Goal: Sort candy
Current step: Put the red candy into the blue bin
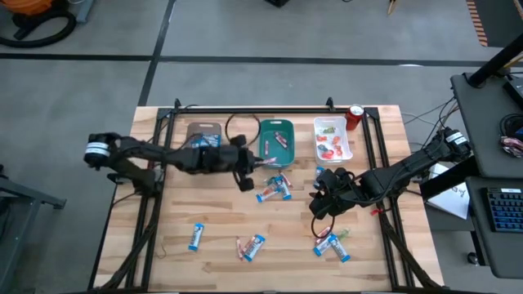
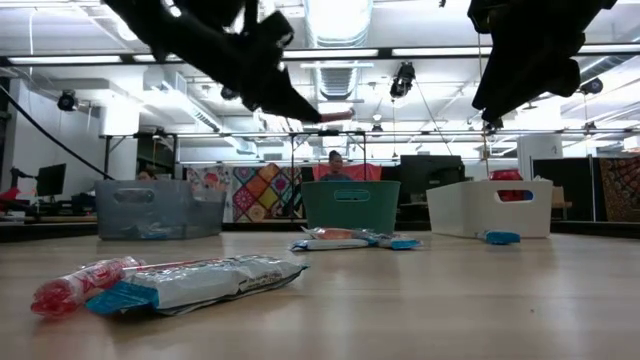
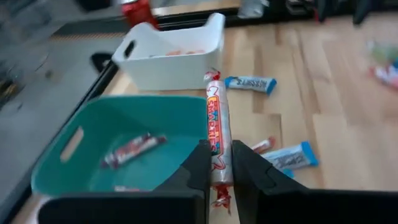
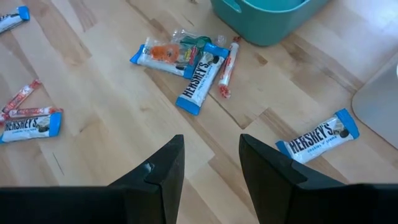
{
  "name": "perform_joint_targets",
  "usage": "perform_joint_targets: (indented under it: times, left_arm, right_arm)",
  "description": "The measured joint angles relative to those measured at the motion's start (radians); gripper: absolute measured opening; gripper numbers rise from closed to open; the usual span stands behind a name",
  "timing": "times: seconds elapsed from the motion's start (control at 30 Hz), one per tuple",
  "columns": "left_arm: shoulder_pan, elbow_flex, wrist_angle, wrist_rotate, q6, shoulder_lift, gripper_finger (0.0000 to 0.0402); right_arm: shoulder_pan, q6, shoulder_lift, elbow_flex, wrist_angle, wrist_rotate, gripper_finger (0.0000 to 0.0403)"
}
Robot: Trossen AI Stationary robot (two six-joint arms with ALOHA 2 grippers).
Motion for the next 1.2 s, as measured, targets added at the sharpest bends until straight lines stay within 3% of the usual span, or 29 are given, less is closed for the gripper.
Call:
perform_joint_targets:
  times: [0.13,0.27,0.43,0.67,0.97,1.2]
  left_arm:
    - [0.128,0.000,0.006,0.188,0.183,0.010,0.0027]
    - [0.233,0.000,0.009,0.270,0.173,0.022,0.0029]
    - [0.280,0.000,0.034,0.360,0.147,0.048,0.0030]
    - [0.278,0.005,0.194,0.366,0.085,0.152,0.0030]
    - [0.279,0.154,0.081,0.365,0.065,0.295,0.0031]
    - [0.279,0.178,0.048,0.363,0.082,0.300,0.0087]
  right_arm:
    - [0.000,-0.005,0.000,0.000,0.001,0.003,0.0146]
    - [0.000,-0.007,0.000,0.000,0.002,0.024,0.0146]
    - [0.000,-0.017,0.000,0.000,0.002,0.027,0.0146]
    - [-0.001,-0.019,0.000,0.000,0.003,0.040,0.0146]
    - [-0.001,-0.019,0.000,0.000,0.003,0.043,0.0146]
    - [0.000,-0.019,0.000,0.000,0.004,0.043,0.0146]
